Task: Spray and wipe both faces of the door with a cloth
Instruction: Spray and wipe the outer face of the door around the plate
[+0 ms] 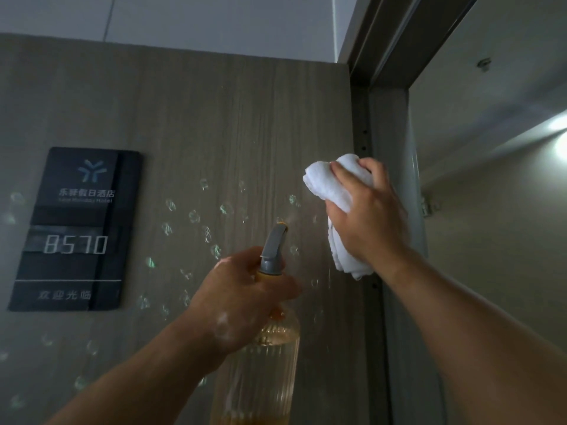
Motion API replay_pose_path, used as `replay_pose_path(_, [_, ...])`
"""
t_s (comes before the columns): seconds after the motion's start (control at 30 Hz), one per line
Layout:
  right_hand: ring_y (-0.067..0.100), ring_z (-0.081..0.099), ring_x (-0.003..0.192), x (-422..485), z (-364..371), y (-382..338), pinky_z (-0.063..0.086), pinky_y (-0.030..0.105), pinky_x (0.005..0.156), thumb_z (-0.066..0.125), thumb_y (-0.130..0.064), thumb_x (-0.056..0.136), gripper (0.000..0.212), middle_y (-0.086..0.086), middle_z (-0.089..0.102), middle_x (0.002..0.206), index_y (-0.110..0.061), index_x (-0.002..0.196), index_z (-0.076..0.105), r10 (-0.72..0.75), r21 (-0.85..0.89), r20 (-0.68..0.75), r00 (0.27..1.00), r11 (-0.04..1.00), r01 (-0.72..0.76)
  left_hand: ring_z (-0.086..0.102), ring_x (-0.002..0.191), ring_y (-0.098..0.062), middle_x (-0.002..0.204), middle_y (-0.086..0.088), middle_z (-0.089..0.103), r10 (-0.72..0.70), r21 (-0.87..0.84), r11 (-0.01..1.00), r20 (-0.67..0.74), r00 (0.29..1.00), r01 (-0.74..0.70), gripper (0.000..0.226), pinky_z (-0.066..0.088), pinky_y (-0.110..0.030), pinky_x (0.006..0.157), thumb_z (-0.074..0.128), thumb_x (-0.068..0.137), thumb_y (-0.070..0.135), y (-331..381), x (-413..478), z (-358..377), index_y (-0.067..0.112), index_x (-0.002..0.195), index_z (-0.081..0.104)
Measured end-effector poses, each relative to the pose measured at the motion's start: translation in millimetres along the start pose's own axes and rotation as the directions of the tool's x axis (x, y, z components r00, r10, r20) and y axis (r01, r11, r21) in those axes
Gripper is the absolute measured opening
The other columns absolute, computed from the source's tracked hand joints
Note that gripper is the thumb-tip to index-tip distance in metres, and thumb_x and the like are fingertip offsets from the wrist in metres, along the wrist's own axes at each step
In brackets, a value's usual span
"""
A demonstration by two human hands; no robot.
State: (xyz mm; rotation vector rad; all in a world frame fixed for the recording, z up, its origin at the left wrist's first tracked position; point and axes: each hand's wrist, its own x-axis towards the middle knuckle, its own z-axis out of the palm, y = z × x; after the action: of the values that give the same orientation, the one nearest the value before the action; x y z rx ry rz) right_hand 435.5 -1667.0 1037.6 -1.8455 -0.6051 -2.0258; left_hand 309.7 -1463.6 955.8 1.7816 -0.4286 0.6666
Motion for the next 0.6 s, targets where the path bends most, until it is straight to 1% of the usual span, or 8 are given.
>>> replay_pose_path(0.07, [0.023, 0.056, 0.118, 0.4, 0.7, 0.2, 0.054, 0.038, 0.094, 0.064, -0.037, 0.089, 0.054, -0.003, 0.041, 0.143, -0.036, 0.142, 0.055, 0.005, -0.004, -0.002, 1.0, 1.0, -0.005, 0.07, 0.063, -0.017, 0.071, 0.001, 0.073, 0.002, -0.004, 1.0, -0.014, 1.0, -0.002, 0.017, 0.062, -0.048, 0.073, 0.083, 0.076, 0.024, 0.3, 0.0, -1.4, 0.021, 0.09, 0.072])
replay_pose_path(0.17, [0.024, 0.056, 0.117, -0.2, 1.0, -3.9, 0.056, 0.044, 0.094, 0.061, -0.037, 0.087, 0.055, -0.002, 0.04, 0.143, -0.036, 0.142, 0.054, 0.018, -0.006, 0.011, 1.0, 1.0, -0.018, 0.072, 0.067, -0.02, 0.08, -0.005, 0.075, -0.005, 0.003, 1.0, -0.001, 1.0, 0.005, 0.02, 0.062, -0.05, 0.077, 0.081, 0.078, 0.026, 1.3, -0.6, -4.3, 0.021, 0.095, 0.073])
replay_pose_path(0.27, [0.026, 0.053, 0.121, -22.9, -1.7, -13.5, 0.055, 0.045, 0.095, 0.057, -0.035, 0.088, 0.059, 0.0, 0.038, 0.148, -0.035, 0.147, 0.051, 0.001, 0.01, 0.07, 0.998, 1.0, -0.002, 0.072, 0.065, -0.02, 0.078, -0.006, 0.076, -0.009, -0.003, 1.0, -0.018, 1.0, 0.009, 0.015, 0.062, -0.051, 0.077, 0.081, 0.078, 0.023, 0.3, -1.6, -7.2, 0.021, 0.091, 0.074])
replay_pose_path(0.37, [0.024, 0.048, 0.125, -78.4, -7.5, -25.5, 0.051, 0.038, 0.089, 0.055, -0.04, 0.09, 0.061, 0.005, 0.037, 0.151, -0.035, 0.149, 0.045, -0.142, 0.025, 0.157, 0.977, 0.99, 0.139, 0.074, 0.069, -0.022, 0.075, -0.003, 0.077, -0.01, 0.003, 1.0, 0.0, 1.0, 0.01, 0.013, 0.062, -0.05, 0.075, 0.081, 0.078, 0.024, -3.8, -2.2, -12.7, 0.023, 0.09, 0.076])
replay_pose_path(0.43, [0.025, 0.053, 0.12, -108.8, -10.4, -28.3, 0.052, 0.037, 0.083, 0.057, -0.046, 0.09, 0.062, 0.008, 0.04, 0.15, -0.032, 0.149, 0.045, -0.26, 0.008, 0.188, 0.947, 0.965, 0.263, 0.076, 0.074, -0.025, 0.075, -0.002, 0.077, -0.016, 0.006, 1.0, 0.01, 1.0, 0.015, 0.016, 0.063, -0.048, 0.074, 0.082, 0.079, 0.029, -8.1, -2.7, -17.7, 0.025, 0.093, 0.075])
replay_pose_path(0.47, [0.026, 0.055, 0.117, -114.7, -9.9, -27.5, 0.055, 0.037, 0.081, 0.055, -0.049, 0.09, 0.062, 0.008, 0.041, 0.15, -0.032, 0.148, 0.044, -0.293, 0.006, 0.204, 0.934, 0.954, 0.298, 0.075, 0.074, -0.025, 0.074, -0.001, 0.076, -0.02, 0.003, 1.0, 0.011, 1.0, 0.02, 0.017, 0.064, -0.048, 0.074, 0.082, 0.078, 0.03, -10.3, -2.9, -20.2, 0.025, 0.093, 0.075])
replay_pose_path(0.53, [0.025, 0.054, 0.118, -106.2, -6.7, -25.4, 0.059, 0.041, 0.081, 0.053, -0.049, 0.09, 0.061, 0.005, 0.04, 0.15, -0.033, 0.148, 0.044, -0.29, 0.009, 0.216, 0.932, 0.955, 0.295, 0.073, 0.068, -0.022, 0.071, 0.0, 0.075, -0.021, -0.018, 1.0, 0.01, 1.0, 0.021, 0.015, 0.063, -0.044, 0.072, 0.083, 0.078, 0.026, -13.8, -2.9, -23.6, 0.024, 0.091, 0.076])
replay_pose_path(0.6, [0.026, 0.049, 0.126, -79.0, -0.3, -22.8, 0.056, 0.046, 0.089, 0.056, -0.04, 0.09, 0.06, 0.003, 0.039, 0.152, -0.035, 0.149, 0.045, -0.235, 0.003, 0.188, 0.954, 0.971, 0.238, 0.071, 0.064, -0.018, 0.071, 0.0, 0.075, -0.024, -0.042, 0.999, 0.009, 1.0, 0.024, 0.016, 0.06, -0.037, 0.067, 0.083, 0.077, 0.022, -16.0, -2.1, -24.5, 0.022, 0.092, 0.077])
